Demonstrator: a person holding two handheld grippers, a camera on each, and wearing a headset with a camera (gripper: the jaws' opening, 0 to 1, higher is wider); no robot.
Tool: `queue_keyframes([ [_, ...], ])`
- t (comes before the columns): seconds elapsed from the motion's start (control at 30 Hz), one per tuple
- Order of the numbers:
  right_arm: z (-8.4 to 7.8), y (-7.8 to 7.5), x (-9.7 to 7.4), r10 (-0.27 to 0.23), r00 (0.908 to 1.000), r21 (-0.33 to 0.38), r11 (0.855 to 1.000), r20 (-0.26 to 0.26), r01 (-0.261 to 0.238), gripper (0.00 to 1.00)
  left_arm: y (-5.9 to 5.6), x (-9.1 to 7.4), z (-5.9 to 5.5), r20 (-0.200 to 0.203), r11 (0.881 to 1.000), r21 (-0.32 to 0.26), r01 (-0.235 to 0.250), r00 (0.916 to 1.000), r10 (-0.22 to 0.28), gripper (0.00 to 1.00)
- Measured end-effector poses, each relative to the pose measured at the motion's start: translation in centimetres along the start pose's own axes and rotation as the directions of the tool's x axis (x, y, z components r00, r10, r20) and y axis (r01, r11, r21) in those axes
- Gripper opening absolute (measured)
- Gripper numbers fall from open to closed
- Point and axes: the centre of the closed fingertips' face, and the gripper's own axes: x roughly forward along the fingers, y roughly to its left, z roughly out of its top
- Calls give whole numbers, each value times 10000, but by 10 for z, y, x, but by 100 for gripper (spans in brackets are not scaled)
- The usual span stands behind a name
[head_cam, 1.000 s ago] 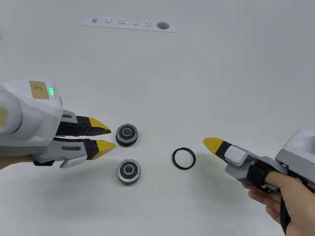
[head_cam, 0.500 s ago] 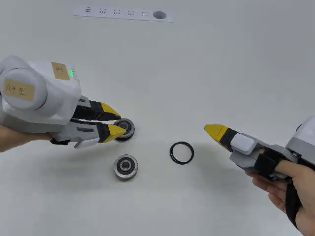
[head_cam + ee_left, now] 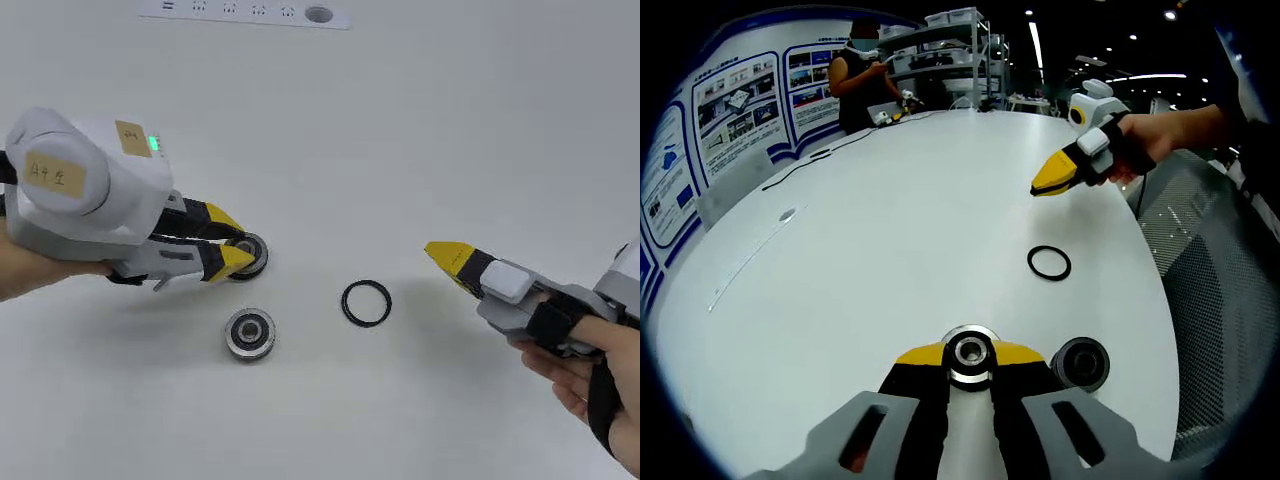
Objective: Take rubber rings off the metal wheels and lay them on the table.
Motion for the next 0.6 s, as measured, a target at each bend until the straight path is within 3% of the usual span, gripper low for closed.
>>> queue_keyframes([
  [0.13, -2, 2, 2, 81, 10000, 47, 10000, -47, -81, 10, 0, 0, 0, 62, 9999, -135, -3, 10000, 4, 15],
  [0.27, -4, 4, 4, 106, 9999, -2, 9999, -133, -106, 10, -1, 2, -1, -25, 9992, 383, 64, 10000, -63, 14],
  [0.4, -6, 9, 5, 239, 9995, -3, 9997, -192, -239, 10, 0, 3, -1, -166, 9998, 178, 68, 9998, -65, 13],
  [0.6, -12, 25, 14, 654, 9970, -157, 9977, -422, -662, 10, -2, 3, -2, -116, 9996, 274, 44, 9999, -41, 13],
])
